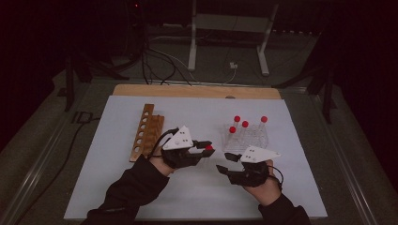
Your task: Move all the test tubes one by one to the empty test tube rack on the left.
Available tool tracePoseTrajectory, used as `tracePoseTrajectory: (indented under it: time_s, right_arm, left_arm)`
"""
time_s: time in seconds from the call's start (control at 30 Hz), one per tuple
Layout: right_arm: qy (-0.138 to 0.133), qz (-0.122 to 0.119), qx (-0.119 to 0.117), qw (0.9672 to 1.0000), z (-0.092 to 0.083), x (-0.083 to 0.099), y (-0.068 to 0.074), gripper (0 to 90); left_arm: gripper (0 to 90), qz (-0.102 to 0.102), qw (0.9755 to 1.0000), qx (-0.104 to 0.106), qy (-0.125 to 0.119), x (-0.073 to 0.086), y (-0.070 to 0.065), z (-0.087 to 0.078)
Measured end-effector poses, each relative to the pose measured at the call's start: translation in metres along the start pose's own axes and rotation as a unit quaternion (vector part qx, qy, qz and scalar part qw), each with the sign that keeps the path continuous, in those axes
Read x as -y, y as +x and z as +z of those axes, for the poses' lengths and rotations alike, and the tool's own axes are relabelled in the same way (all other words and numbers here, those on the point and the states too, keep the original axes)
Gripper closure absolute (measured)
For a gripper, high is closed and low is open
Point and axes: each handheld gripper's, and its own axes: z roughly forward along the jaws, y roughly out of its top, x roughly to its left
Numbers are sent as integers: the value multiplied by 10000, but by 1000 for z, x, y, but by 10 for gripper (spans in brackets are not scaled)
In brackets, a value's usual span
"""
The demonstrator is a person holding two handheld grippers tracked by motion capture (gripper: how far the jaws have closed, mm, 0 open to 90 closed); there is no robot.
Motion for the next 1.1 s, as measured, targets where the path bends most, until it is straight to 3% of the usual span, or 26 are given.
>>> tracePoseTrajectory:
  time_s: [0.1,0.2,0.43,0.7,1.1]
  right_arm:
    - [-66,51,60,9999,-1,1,-2,352]
    - [-115,139,127,9998,-2,1,-3,201]
    - [-95,305,176,9993,0,2,-6,20]
    - [-196,330,147,9992,-4,1,-8,0]
    - [-293,268,150,9991,-7,1,-9,0]
  left_arm:
    - [720,-3,9999,-138,-10,-1,6,-8]
    - [720,-24,9996,-276,-30,-2,12,-14]
    - [720,-98,9982,-580,-120,-5,30,-32]
    - [720,-197,9944,-1026,-159,-9,56,-50]
    - [721,-358,9858,-1634,-157,-11,94,-69]
